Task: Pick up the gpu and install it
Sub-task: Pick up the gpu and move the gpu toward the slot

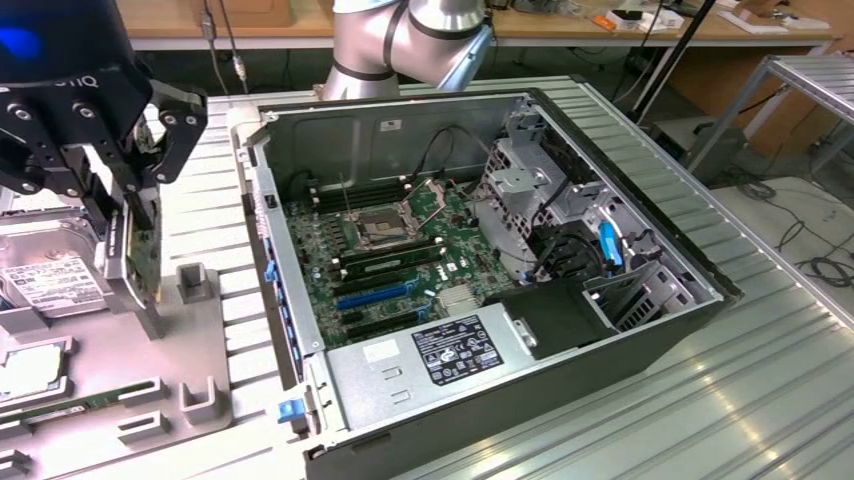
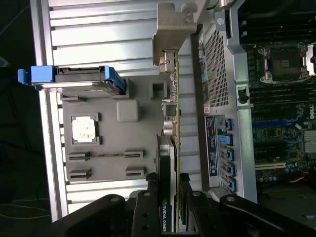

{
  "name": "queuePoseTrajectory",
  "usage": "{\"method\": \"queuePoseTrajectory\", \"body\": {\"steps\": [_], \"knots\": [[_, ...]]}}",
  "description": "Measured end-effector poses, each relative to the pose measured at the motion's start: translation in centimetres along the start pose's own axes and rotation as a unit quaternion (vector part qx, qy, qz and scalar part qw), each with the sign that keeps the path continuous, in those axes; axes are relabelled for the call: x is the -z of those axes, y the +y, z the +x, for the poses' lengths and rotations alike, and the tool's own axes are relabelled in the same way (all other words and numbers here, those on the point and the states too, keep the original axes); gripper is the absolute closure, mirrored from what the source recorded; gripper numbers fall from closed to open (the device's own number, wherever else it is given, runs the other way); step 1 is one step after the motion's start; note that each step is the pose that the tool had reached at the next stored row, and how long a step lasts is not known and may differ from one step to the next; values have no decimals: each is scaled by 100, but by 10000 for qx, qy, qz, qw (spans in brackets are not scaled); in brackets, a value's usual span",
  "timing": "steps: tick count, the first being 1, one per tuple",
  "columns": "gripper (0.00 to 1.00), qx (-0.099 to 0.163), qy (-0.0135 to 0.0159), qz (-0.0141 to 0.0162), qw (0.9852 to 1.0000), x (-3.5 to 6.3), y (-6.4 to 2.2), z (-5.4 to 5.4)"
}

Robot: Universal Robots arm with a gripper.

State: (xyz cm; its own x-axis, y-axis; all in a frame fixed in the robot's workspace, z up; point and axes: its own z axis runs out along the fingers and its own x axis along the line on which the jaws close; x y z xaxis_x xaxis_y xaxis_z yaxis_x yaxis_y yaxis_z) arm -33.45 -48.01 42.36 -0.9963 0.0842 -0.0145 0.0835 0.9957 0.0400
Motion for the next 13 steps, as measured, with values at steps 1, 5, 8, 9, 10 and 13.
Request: {"method": "queuePoseTrajectory", "body": {"steps": [1,5,8,9,10,13], "knots": [[73,0,-1,-1,10000,4,0,0],[73,0,0,0,10000,6,1,-1],[73,4,1,0,10000,5,4,-45],[73,6,0,0,10000,5,5,-57],[73,8,1,0,10000,5,6,-70],[73,12,0,0,10000,3,10,-115]]}}
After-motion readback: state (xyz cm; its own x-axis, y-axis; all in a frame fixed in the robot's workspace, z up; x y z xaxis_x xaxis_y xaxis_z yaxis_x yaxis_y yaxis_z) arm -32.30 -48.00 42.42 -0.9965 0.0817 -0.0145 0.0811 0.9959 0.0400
